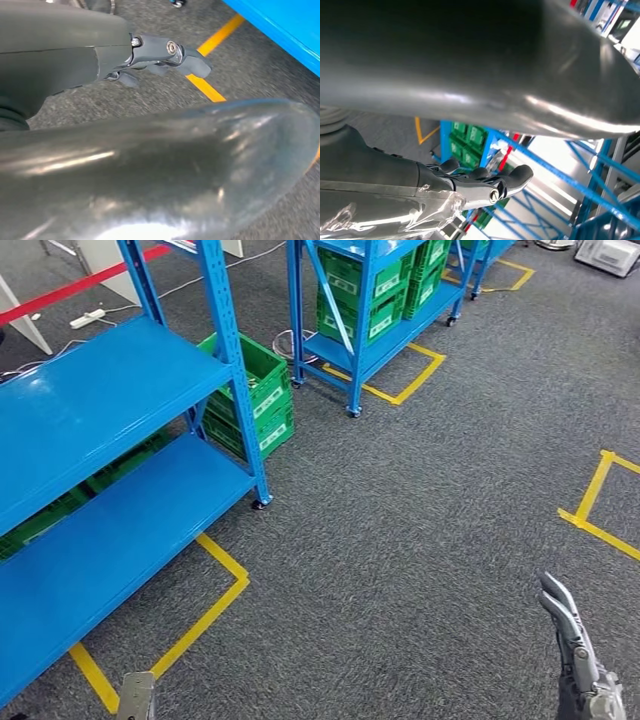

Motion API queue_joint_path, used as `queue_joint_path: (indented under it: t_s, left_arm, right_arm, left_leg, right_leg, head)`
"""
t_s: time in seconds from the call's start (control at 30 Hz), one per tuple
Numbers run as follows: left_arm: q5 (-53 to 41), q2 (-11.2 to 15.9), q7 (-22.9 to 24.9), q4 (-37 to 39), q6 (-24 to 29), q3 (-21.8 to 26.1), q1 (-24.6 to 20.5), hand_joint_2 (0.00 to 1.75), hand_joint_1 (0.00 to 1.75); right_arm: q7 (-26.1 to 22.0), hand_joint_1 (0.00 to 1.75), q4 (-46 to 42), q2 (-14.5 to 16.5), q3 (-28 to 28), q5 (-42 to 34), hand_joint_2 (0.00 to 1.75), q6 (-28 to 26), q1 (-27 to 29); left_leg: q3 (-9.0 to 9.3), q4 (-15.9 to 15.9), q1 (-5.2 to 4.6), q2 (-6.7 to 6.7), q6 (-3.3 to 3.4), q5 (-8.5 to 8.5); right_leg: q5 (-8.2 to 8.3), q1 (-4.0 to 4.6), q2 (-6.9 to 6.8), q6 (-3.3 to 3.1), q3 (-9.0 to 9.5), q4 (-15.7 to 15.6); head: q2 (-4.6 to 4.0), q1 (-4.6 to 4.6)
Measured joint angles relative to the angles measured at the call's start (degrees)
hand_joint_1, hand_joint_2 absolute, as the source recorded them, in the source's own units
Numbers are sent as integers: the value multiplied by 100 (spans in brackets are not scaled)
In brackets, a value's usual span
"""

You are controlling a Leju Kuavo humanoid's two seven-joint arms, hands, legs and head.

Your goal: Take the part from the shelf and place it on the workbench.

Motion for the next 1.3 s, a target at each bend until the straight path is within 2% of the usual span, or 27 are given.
queue_joint_path:
  t_s: [0.03, 0.1, 0.13, 0.17, 0.2, 0.27, 0.3, 0.33, 0.4, 0.47, 0.5, 0.57, 0.63, 0.67, 0.7, 0.73, 0.77, 0.83, 0.9, 0.97, 1.0, 1.07, 1.1, 1.17, 1.2, 1.23, 1.3]
  left_arm:
    - [0, -2, -2, 2, 4, 1, 0, 0, 0]
    - [0, -10, -7, 4, 14, 1, -11, 0, 0]
    - [1, -14, -8, 7, 20, 2, -17, 0, 0]
    - [2, -16, -8, 10, 26, 4, -20, 0, 0]
    - [4, -16, -9, 14, 32, 8, -20, 0, 0]
    - [7, -22, -15, 22, 39, 13, -20, 0, 0]
    - [7, -25, -20, 25, 43, 14, -22, 0, 0]
    - [7, -28, -26, 27, 47, 15, -26, 0, 0]
    - [7, -32, -39, 30, 64, 16, -25, 0, 0]
    - [7, -34, -47, 36, 87, 16, -9, 0, 0]
    - [6, -36, -50, 41, 97, 16, -1, 0, 0]
    - [4, -40, -62, 48, 115, 15, -5, 0, 0]
    - [2, -43, -74, 54, 124, 14, -22, 0, 0]
    - [2, -43, -77, 57, 125, 14, -29, 0, 0]
    - [2, -43, -78, 60, 125, 14, -29, 0, 0]
    - [2, -42, -78, 62, 125, 14, -27, 0, 0]
    - [2, -42, -78, 63, 126, 14, -23, 0, 0]
    - [2, -42, -79, 64, 128, 14, -26, 0, 0]
    - [1, -46, -81, 66, 131, 14, -41, 0, 0]
    - [0, -50, -84, 67, 134, 16, -36, 0, 0]
    - [0, -52, -84, 68, 138, 18, -26, 0, 0]
    - [0, -58, -85, 69, 143, 25, -18, 0, 0]
    - [0, -63, -85, 70, 144, 28, -21, 0, 0]
    - [0, -71, -85, 72, 144, 33, -27, 0, 0]
    - [0, -74, -85, 74, 144, 36, -27, 0, 0]
    - [0, -75, -85, 75, 144, 39, -26, 0, 0]
    - [0, -81, -85, 77, 144, 43, -25, 0, 0]
  right_arm:
    - [1, 0, -1, -2, 2, 4, 0, -1, 0]
    - [4, 0, -1, -3, 5, 12, 0, -2, 9]
    - [7, 0, 1, -3, 6, 13, 0, -2, 13]
    - [8, 0, 1, -3, 7, 14, 0, -2, 14]
    - [8, 0, 2, -3, 7, 19, 0, -2, 13]
    - [9, 0, 2, -3, 7, 28, 0, -1, 14]
    - [9, 0, 3, -3, 6, 32, 0, -1, 11]
    - [9, 0, 3, -3, 6, 33, 0, -1, 11]
    - [12, 0, 4, -3, 6, 38, 0, -2, 9]
    - [15, 0, 4, -3, 5, 42, 0, -1, 2]
    - [15, 0, 4, -3, 5, 43, 0, -1, -5]
    - [13, 0, 2, -3, 4, 43, 0, 1, -5]
    - [12, 0, 1, -3, 4, 42, 0, 1, 2]
    - [13, 0, 2, -3, 4, 40, 0, 1, 3]
    - [13, 0, 2, -3, 4, 39, 0, 1, 1]
    - [13, 0, 2, -3, 4, 39, 0, 1, -2]
    - [13, 0, 2, -3, 4, 38, 0, 1, -5]
    - [14, 0, 2, -3, 4, 38, 0, 1, -8]
    - [15, 0, 2, -3, 5, 39, 0, 1, -8]
    - [15, 0, 1, -5, 5, 40, 0, 1, -21]
    - [15, 0, 1, -7, 3, 41, 0, 0, -31]
    - [14, 0, 0, -9, 3, 41, 0, -1, -35]
    - [14, 0, 1, -9, 4, 41, 0, -2, -33]
    - [15, 0, 3, -9, 6, 39, 0, -2, -29]
    - [15, 0, 3, -9, 6, 39, 0, -2, -30]
    - [15, 0, 4, -9, 6, 39, 0, -2, -31]
    - [15, 0, 4, -9, 6, 39, 0, -2, -31]
  left_leg:
    - [3, -8, 16, -65, 35, 13]
    - [-7, -11, 29, -204, 81, 25]
    - [-12, -11, 29, -281, 91, 26]
    - [-12, -10, 29, -360, 93, 27]
    - [-6, -8, 31, -442, 92, 28]
    - [14, -1, 45, -616, 76, 29]
    - [17, 9, 45, -698, 52, 29]
    - [7, 26, 43, -776, 22, 30]
    - [-43, 31, 42, -906, -57, 53]
    - [-93, 13, 63, -1016, -135, 93]
    - [-123, 46, 61, -985, -167, 67]
    - [-310, 435, 40, -723, -207, -198]
    - [-667, 1195, 27, -431, -225, -585]
    - [-805, 1495, 28, -364, -225, -682]
    - [-856, 1614, 28, -331, -219, -669]
    - [-796, 1510, 27, -309, -209, -550]
    - [-629, 1203, 23, -258, -192, -357]
    - [-228, 452, -5, -7, -141, -46]
    - [-50, 86, -37, 143, -80, 14]
    - [-56, 47, -38, 25, -16, 8]
    - [-55, 36, -26, -41, 15, 18]
    - [-53, 16, 11, -165, 74, 50]
    - [-61, 17, 18, -227, 90, 57]
    - [-70, 19, 21, -367, 107, 65]
    - [-68, 21, 22, -446, 109, 67]
    - [-59, 23, 23, -529, 108, 67]
    - [-37, 27, 33, -694, 90, 64]
  right_leg:
    - [-131, -13, 169, 26, -95, 206]
    - [-506, -29, 489, 50, -476, 974]
    - [-654, -30, 539, 54, -692, 1380]
    - [-699, -30, 555, 55, -841, 1631]
    - [-622, -34, 562, 54, -887, 1653]
    - [-193, -58, 645, 54, -657, 1054]
    - [-3, -82, 787, 60, -480, 644]
    - [114, -105, 924, 58, -339, 310]
    - [139, -120, 1076, 21, -227, 49]
    - [160, -113, 947, -70, -217, 35]
    - [179, -114, 878, -113, -210, 26]
    - [210, -114, 716, -173, -213, 2]
    - [208, -85, 541, -197, -214, 1]
    - [201, -70, 450, -208, -211, 2]
    - [193, -59, 364, -215, -203, 2]
    - [182, -52, 283, -219, -189, 2]
    - [168, -47, 207, -217, -167, 2]
    - [122, -20, 77, -187, -137, 13]
    - [74, 16, -41, -137, -128, 16]
    - [47, 20, -146, -83, -73, -1]
    - [7, 11, -86, -52, -64, 31]
    - [-243, -10, 225, 4, -217, 412]
    - [-437, -16, 402, 21, -401, 790]
    - [-718, -20, 537, 35, -801, 1554]
    - [-698, -21, 552, 34, -910, 1709]
    - [-559, -25, 566, 31, -907, 1622]
    - [-89, -53, 709, 26, -630, 898]
  head:
    - [0, 10]
    - [0, 35]
    - [0, 39]
    - [0, 40]
    - [0, 40]
    - [0, 40]
    - [0, 42]
    - [0, 43]
    - [0, 44]
    - [0, 44]
    - [0, 36]
    - [0, 6]
    - [0, -17]
    - [0, -15]
    - [0, -15]
    - [0, -16]
    - [0, -16]
    - [0, -17]
    - [0, -1]
    - [0, 12]
    - [0, 18]
    - [0, 45]
    - [0, 67]
    - [0, 80]
    - [0, 81]
    - [0, 79]
    - [0, 81]
